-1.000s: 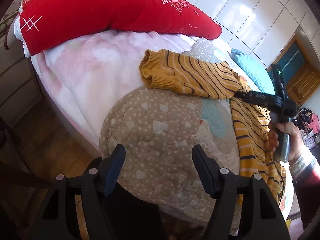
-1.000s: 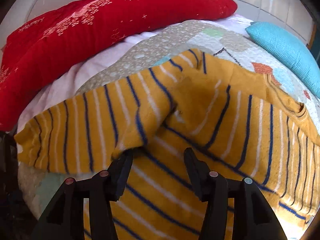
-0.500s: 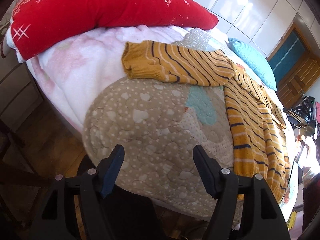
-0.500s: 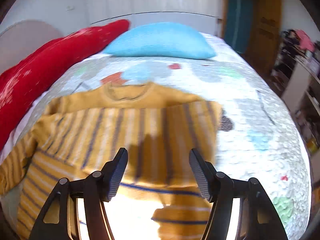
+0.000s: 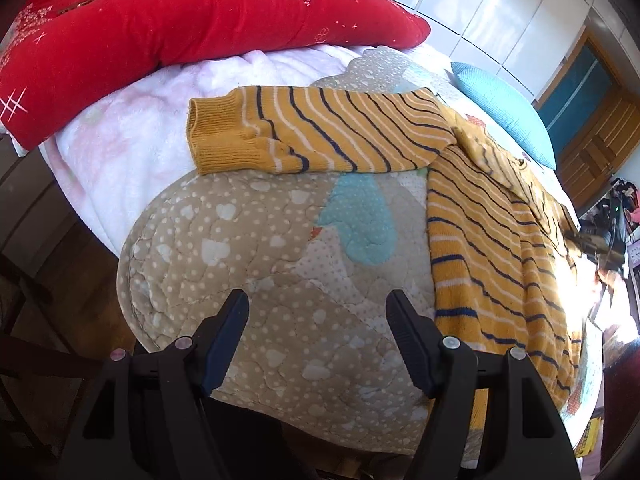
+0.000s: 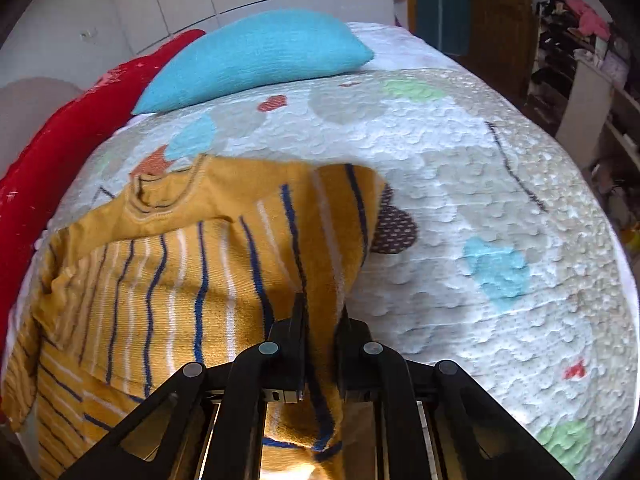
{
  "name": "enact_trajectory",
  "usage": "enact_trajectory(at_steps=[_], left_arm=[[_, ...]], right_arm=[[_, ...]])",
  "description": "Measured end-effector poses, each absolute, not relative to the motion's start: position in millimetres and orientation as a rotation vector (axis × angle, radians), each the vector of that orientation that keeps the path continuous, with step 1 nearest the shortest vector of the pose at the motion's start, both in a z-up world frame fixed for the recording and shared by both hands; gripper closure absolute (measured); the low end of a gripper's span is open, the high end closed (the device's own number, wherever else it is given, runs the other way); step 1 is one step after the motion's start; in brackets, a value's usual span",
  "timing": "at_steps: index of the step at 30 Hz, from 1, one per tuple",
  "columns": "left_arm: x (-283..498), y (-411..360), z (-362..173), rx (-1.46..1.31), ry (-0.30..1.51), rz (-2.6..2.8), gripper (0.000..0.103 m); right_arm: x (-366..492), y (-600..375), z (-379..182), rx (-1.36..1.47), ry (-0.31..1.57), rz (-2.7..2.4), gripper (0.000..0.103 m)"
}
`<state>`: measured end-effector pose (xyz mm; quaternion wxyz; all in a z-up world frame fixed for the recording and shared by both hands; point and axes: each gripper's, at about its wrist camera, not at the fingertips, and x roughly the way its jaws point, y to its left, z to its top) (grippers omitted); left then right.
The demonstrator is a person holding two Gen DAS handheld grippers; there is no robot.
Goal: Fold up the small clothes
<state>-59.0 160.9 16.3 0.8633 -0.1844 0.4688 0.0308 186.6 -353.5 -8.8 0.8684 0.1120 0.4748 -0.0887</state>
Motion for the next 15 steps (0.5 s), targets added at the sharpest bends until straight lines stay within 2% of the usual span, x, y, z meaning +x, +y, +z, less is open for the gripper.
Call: enact_trajectory(at_steps=[1, 3, 4, 6, 10, 15], left_arm=[[-58, 162, 15, -0.404, 0.987, 0.063, 0.033], [-58, 164, 13, -0.436, 0.992, 0.052, 0.033], [-59, 163, 13, -0.444, 0.991, 0.047, 0.033], [-61, 162, 14, -0.434, 0.987, 0.045, 0.033], [-65, 165, 16, -0.439, 0.976, 0.051, 0.033], [-74, 178, 12, -0.483, 0.957, 0.068, 0.032]], right_arm=[[188, -355, -14, 0.213, 1.02, -0.207, 0.082], [185, -352, -17, 0.181, 1.037, -0.208, 0.075], [180, -348, -13, 0.172, 1.015, -0.193, 0.058], [169, -344, 2, 0.176, 0.963, -0.166, 0.036], [140, -326, 45, 0.111, 0.808, -0.195, 0.035], [122, -244, 76, -0.027, 0.792, 0.026, 0.034]])
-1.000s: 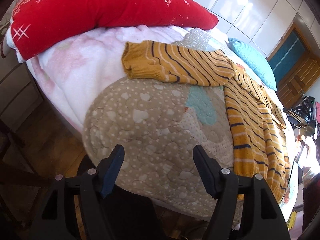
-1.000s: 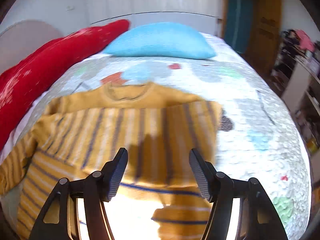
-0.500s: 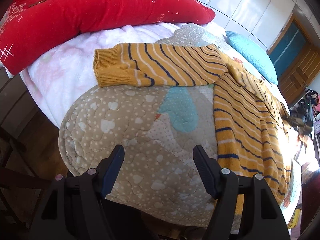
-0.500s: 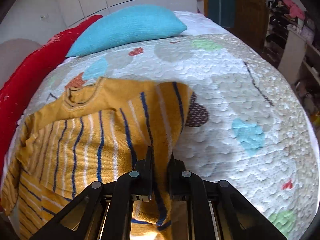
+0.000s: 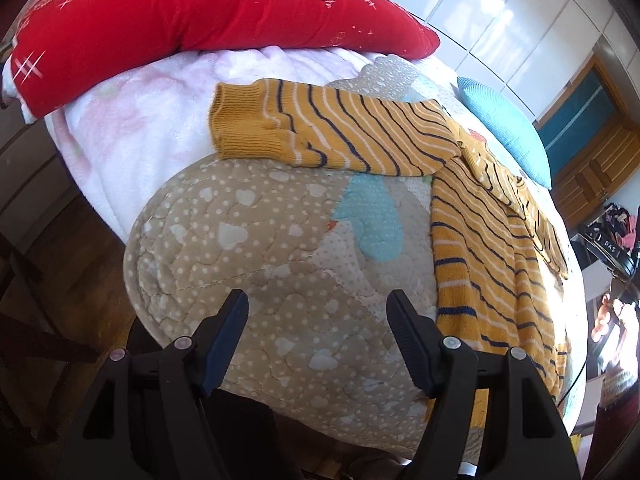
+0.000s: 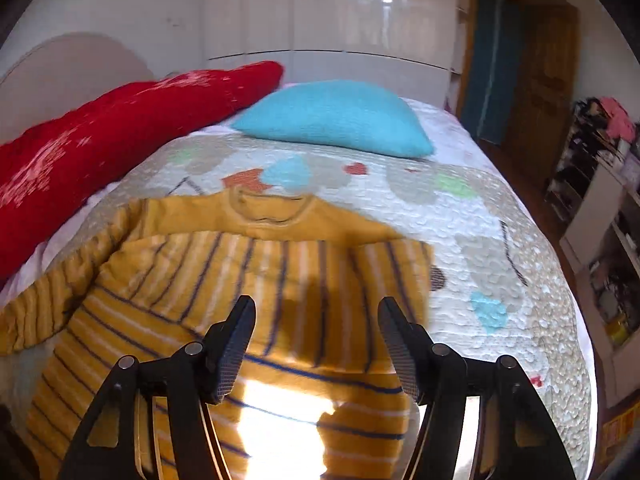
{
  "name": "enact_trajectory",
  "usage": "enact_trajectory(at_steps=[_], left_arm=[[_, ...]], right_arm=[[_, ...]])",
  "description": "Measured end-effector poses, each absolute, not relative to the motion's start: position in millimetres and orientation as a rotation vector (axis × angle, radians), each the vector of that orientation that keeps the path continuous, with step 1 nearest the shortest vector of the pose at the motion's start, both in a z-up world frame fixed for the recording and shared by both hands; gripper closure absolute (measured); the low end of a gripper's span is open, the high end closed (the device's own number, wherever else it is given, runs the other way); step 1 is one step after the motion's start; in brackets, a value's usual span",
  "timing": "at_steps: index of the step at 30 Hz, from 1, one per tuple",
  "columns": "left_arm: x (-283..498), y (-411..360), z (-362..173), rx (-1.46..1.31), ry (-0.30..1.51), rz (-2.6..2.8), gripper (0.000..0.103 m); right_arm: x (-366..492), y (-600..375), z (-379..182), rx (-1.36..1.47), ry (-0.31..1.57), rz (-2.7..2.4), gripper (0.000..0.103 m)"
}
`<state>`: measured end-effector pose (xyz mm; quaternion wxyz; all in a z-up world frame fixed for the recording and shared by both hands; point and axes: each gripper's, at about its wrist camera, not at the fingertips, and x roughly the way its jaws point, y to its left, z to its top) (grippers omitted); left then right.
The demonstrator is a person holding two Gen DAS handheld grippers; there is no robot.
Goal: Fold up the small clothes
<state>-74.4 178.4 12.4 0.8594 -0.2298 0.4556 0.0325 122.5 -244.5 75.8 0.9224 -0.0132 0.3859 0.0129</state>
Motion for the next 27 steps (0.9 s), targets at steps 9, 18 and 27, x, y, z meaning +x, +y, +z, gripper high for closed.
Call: enact_trajectory(at_steps=[9, 18, 27], left_arm=[[-113, 248, 15, -0.594, 0.874, 0.201, 0.03], [-145, 304, -10, -0.72, 0.873, 0.308, 0.029], [-152, 311, -16, -0.745, 0.877, 0.301, 0.029]], right_arm=[[68, 5, 58, -0.402, 0.801, 0.584, 0.031], [30, 167, 2, -0.649, 0.779, 0.831, 0.031], [70, 187, 22, -0.427, 0.824, 0.773, 0.097]])
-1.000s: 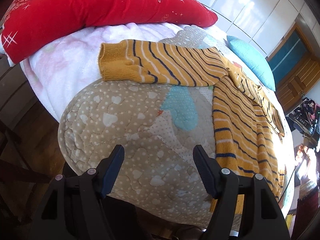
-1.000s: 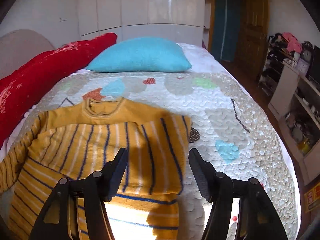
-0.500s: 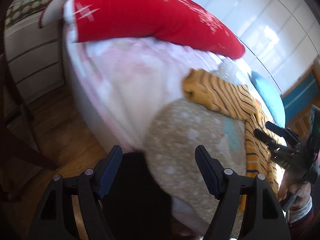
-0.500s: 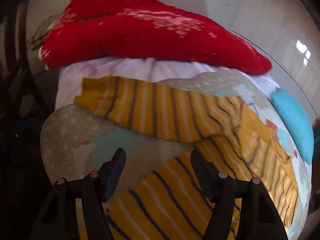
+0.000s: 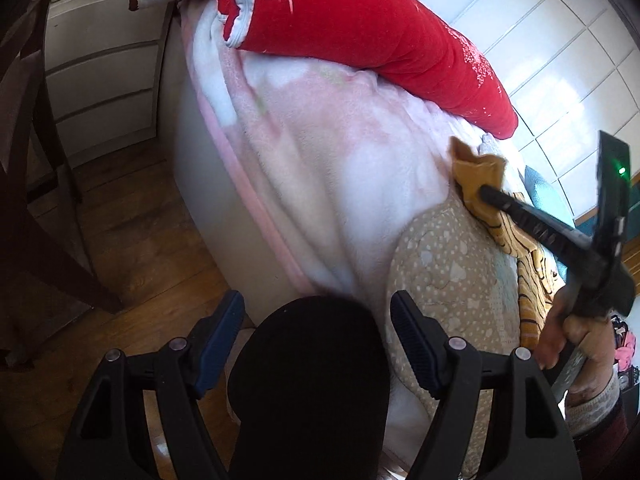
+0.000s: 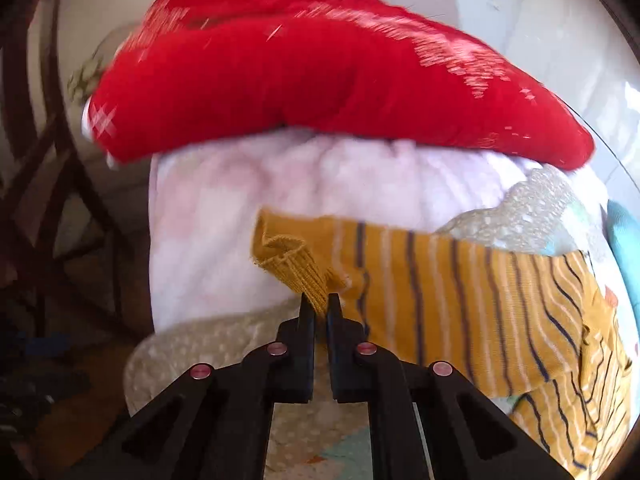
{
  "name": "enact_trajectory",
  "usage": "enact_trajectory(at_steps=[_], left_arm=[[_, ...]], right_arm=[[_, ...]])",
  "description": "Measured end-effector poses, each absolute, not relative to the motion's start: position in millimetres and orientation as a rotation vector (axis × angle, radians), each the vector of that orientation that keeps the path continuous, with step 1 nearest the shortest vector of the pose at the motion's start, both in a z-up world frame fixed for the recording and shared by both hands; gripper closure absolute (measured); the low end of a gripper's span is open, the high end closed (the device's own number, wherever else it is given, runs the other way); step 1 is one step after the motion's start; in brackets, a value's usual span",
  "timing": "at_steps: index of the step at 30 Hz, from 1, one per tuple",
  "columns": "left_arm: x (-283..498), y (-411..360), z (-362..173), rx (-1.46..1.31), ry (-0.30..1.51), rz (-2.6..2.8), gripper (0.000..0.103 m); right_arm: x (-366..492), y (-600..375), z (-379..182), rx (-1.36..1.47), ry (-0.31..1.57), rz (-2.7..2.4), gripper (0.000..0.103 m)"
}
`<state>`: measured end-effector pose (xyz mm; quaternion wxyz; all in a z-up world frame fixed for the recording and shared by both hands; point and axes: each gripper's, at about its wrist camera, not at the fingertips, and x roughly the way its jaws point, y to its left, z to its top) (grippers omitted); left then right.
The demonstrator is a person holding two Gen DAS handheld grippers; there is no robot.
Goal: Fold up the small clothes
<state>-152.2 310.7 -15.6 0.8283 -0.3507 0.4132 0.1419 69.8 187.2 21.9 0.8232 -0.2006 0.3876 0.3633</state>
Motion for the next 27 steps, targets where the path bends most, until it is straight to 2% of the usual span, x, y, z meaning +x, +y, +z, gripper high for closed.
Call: enact_trajectory(at_steps=[3, 7, 12, 16, 21, 24, 27], left_arm=[[-149, 304, -9, -0.726, 0.873, 0.287, 0.029], [-140, 290, 0, -0.689, 0.872, 0.254, 0.029], [-122, 265, 6, -0.632, 0.9, 0.201, 0.029], [-106, 241, 10, -0.583, 0.931, 0.156, 0.029], [-93, 204, 25, -0.518, 0.939, 0.091, 0.029], [-88, 181, 36, -0.457, 0.936, 0.055, 0.029], [-84, 162, 44, -0.406, 0.939, 0.028, 0.029]], right_arm=[[90, 145, 55, -0.303, 0.777, 0.692, 0.097], [122, 43, 100, -0.107, 0.734, 0.524, 0.097], [149, -122, 114, 0.1, 0.736, 0.213, 0.097], [159, -244, 92, 0.245, 0.776, -0.027, 0.097], [166, -350, 29, 0.364, 0.91, -0.191, 0.097], [167, -381, -10, 0.487, 1.008, -0.157, 0.094], [154, -394, -21, 0.603, 0.968, -0.131, 0.09]])
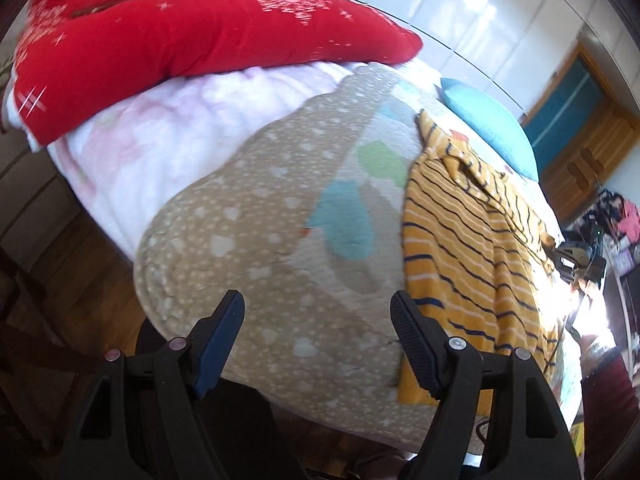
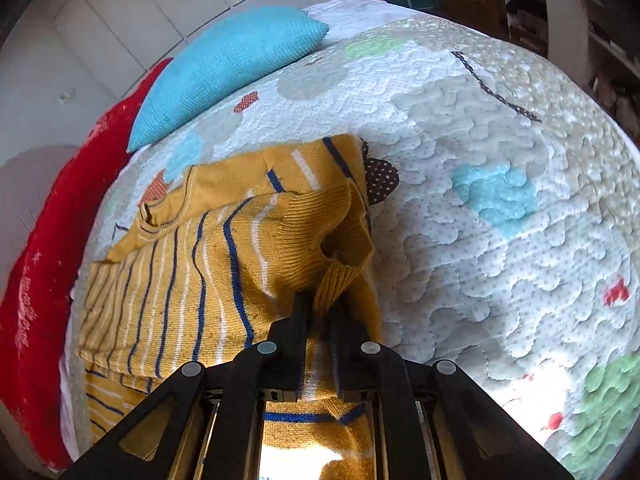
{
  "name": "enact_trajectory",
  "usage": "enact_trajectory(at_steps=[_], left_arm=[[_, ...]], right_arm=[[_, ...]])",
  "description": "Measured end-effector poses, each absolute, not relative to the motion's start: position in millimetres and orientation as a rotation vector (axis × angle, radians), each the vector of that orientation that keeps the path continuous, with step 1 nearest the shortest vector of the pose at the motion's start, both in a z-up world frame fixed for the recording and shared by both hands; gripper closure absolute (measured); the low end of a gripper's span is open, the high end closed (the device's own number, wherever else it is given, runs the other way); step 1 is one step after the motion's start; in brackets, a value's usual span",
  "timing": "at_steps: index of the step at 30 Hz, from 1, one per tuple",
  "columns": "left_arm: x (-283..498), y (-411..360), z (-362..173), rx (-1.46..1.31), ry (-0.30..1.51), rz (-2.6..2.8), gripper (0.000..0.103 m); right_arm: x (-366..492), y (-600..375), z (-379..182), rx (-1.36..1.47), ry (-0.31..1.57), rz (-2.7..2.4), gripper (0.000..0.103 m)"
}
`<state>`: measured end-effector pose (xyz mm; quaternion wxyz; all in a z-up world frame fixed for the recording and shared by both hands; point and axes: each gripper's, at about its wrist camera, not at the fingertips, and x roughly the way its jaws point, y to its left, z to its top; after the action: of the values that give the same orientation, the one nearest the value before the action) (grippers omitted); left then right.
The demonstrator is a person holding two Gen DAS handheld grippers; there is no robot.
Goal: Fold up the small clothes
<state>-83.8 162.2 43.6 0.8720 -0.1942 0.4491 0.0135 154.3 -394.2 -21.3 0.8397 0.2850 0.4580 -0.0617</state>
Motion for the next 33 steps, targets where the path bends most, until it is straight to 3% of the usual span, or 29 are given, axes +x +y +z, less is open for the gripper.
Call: enact_trajectory(at_steps=[2, 4, 5, 13, 21, 26, 29, 30, 31, 32, 33], left_arm=[[-80, 148, 47, -0.377, 0.946, 0.012, 0.028], [-76, 138, 50, -0.349, 0.955, -0.006, 0.028], [-72, 135, 51, -0.334, 0.956, -0.013, 0.028], [-4, 93, 78, -0.154, 0.896, -0.109, 0.024], [136, 26, 68, -0.107, 0.91, -0.212, 0.023], [210, -6, 45, -0.04, 0.955, -0.185, 0.023], [243, -16, 26, -0.017, 1.004, -0.154, 0.023], [250, -20, 19, 0.006, 1.032, -0.155, 0.03], [255, -27, 12, 0.047, 1.057, -0.174, 0.067], [255, -31, 8, 0.097, 1.066, -0.166, 0.076], [253, -33, 10, 0.123, 1.044, -0.149, 0.078]], right_arm=[[148, -398, -17, 0.623, 0.964, -0.107, 0.08], [134, -403, -7, 0.584, 0.95, -0.11, 0.05], [125, -408, 0, 0.55, 0.941, -0.121, 0.044], [55, -460, 39, 0.085, 0.955, -0.288, 0.039], [12, -470, 7, 0.371, 0.874, -0.159, 0.034], [27, -450, -27, 0.436, 0.858, -0.158, 0.033], [32, -444, -28, 0.396, 0.851, -0.155, 0.026], [32, -444, -29, 0.398, 0.85, -0.147, 0.023], [31, -445, -31, 0.406, 0.849, -0.136, 0.021], [32, -447, -33, 0.419, 0.849, -0.125, 0.021], [32, -449, -34, 0.432, 0.846, -0.114, 0.019]])
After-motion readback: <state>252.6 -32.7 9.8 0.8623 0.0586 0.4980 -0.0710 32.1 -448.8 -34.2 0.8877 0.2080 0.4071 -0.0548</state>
